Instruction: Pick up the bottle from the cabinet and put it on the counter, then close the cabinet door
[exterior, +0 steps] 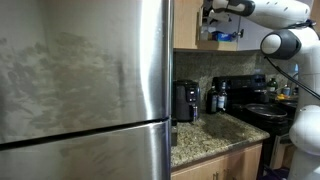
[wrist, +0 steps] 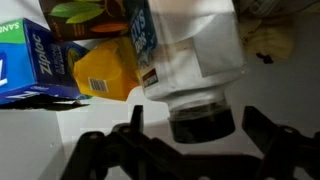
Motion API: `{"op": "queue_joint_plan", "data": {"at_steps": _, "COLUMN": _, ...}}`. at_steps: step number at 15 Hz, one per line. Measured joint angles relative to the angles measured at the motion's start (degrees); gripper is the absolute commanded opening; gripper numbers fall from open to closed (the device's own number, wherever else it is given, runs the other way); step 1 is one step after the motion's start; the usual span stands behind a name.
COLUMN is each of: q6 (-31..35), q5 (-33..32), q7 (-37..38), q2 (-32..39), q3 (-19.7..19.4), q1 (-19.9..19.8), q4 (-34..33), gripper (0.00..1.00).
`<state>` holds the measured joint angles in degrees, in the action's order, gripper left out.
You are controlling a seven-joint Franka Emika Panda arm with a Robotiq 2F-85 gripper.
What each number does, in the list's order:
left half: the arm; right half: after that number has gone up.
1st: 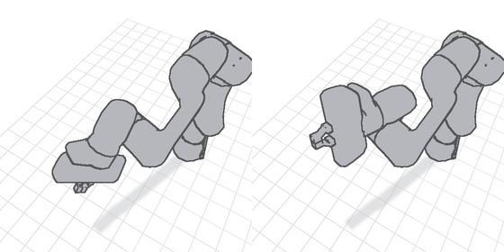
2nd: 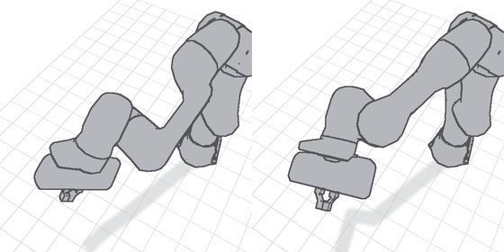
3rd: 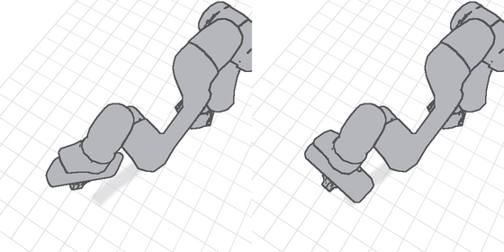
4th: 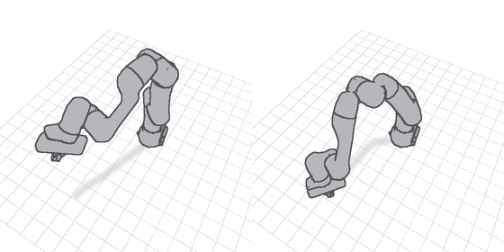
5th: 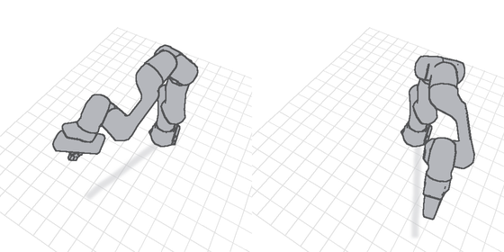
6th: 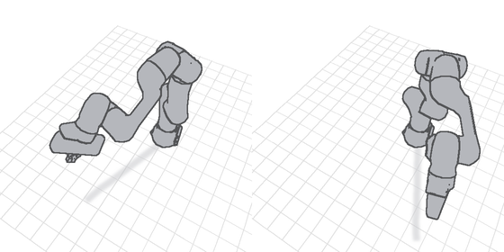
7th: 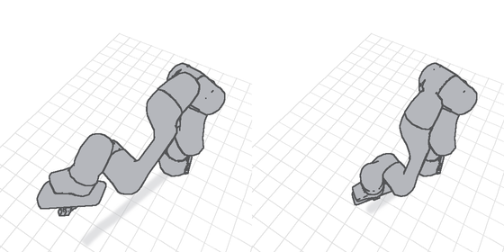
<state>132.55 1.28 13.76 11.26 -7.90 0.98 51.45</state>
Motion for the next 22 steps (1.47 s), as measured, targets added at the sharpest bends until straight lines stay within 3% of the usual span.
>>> {"op": "queue_joint_plan", "data": {"at_steps": 1, "q6": -0.01, "q5": 1.17, "q7": -0.93, "q2": 0.02, "q3": 0.01, "q1": -0.14, "q4": -0.27, "gripper": 0.74}}
{"op": "queue_joint_plan", "data": {"at_steps": 6, "q6": -0.63, "q5": 9.60, "q7": -8.82, "q2": 1.01, "q3": 0.01, "q1": -2.67, "q4": -1.88, "gripper": 0.39}}
{"op": "queue_joint_plan", "data": {"at_steps": 16, "q6": -1.41, "q5": 16.97, "q7": -22.85, "q2": 0.26, "q3": -0.03, "q1": -7.77, "q4": -1.34, "gripper": 0.38}}
{"op": "queue_joint_plan", "data": {"at_steps": 22, "q6": -9.23, "q5": 35.12, "q7": -33.05, "q2": -12.83, "q3": -1.27, "q1": -13.22, "q4": 8.68, "gripper": 0.38}}
